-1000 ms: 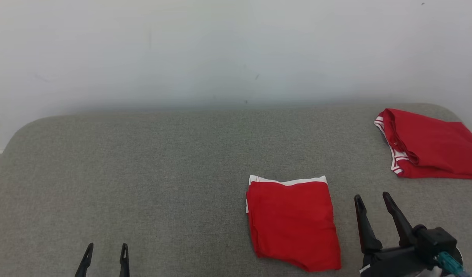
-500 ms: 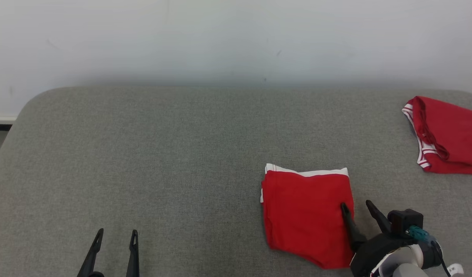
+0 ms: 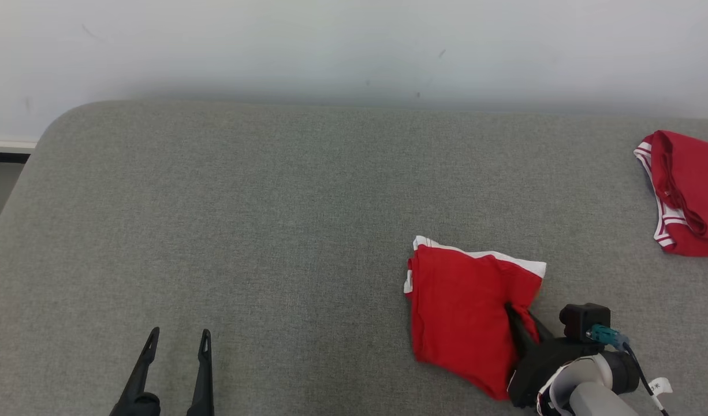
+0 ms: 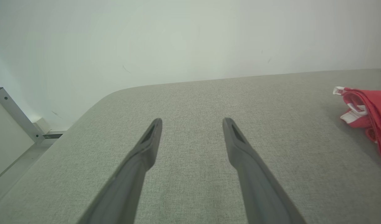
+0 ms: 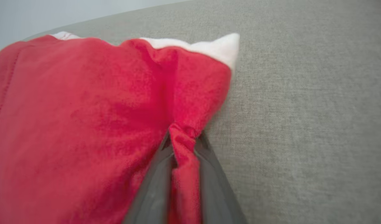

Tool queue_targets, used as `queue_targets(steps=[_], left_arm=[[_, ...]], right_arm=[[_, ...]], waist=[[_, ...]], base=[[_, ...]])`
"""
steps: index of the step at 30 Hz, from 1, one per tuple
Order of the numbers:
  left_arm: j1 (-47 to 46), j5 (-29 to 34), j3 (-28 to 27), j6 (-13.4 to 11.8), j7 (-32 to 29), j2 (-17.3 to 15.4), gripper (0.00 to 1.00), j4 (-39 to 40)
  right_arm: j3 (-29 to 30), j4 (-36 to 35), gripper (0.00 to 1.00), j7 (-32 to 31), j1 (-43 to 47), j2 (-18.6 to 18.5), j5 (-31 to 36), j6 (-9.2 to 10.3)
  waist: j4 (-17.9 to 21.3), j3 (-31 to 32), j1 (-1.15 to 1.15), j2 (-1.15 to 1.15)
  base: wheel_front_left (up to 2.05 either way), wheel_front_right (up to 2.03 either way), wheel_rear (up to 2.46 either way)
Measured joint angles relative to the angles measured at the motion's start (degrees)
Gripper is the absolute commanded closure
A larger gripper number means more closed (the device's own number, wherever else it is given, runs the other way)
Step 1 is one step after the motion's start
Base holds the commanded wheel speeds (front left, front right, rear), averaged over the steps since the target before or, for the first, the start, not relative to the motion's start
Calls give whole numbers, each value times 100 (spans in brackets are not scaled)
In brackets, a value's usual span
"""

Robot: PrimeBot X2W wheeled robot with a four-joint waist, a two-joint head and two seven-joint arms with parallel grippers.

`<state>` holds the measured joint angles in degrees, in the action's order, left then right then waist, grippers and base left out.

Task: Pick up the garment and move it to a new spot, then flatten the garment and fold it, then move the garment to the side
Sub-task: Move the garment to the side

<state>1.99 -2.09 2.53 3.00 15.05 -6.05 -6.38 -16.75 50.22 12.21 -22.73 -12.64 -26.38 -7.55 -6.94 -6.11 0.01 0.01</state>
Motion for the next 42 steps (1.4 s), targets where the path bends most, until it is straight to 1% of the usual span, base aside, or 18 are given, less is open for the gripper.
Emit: queue_targets(steps=[2,5,11,15,22,27,28,30,32,37,42], left_arm=[[0,-3,-9,-4,0,12,0,1],[-29,-18,-20,-5,0,27,0,19],[-235,-47,20,10,0,55,0,43],[-495,-40,83,54,0,79,0,71],[-877,1,149,104,0,102,0,111],[-1054,53,149,115,0,52,0,187],[-1142,67,176,147,0,20,0,232],[-1233,102,204,156,0,-9,0,299],[-1283,122,211,160,0,-67,0,354],[-1395,174,203,155,0,-151,0,608],[-1421,238,238,155,0,-248,0,821]], right_arm=[[-131,46,100,30,-109,-49,-70,0],[-353,84,100,38,-335,-227,-148,-2],[-896,-73,100,-70,-1180,-722,-209,-1],[-1216,-203,100,-219,-1801,-1204,-336,-1],[-1772,-466,100,-393,-2571,-2132,-578,-1],[-1922,-506,100,-539,-3071,-2677,-805,-1],[-2036,-534,100,-623,-3279,-2906,-869,-1],[-2286,-611,100,-728,-3432,-3145,-834,-1],[-2421,-619,100,-805,-3584,-3317,-842,-1],[-2505,-578,100,-873,-4149,-3765,-1031,-1],[-2685,-420,100,-1045,-4497,-4033,-1061,-1]], waist=[[23,-9,0,0],[64,-56,0,0],[184,-297,0,0],[267,-564,0,0],[405,-1102,1,0],[582,-1446,1,1],[666,-1574,0,0],[749,-1700,0,0],[846,-1803,1,1],[1048,-2060,0,0],[1176,-2329,0,0]], base=[[0,0,0],[0,0,0],[0,0,0],[0,0,0],[0,0,0],[0,0,0],[0,0,0],[0,0,0],[0,0,0],[0,0,0],[0,0,0]])
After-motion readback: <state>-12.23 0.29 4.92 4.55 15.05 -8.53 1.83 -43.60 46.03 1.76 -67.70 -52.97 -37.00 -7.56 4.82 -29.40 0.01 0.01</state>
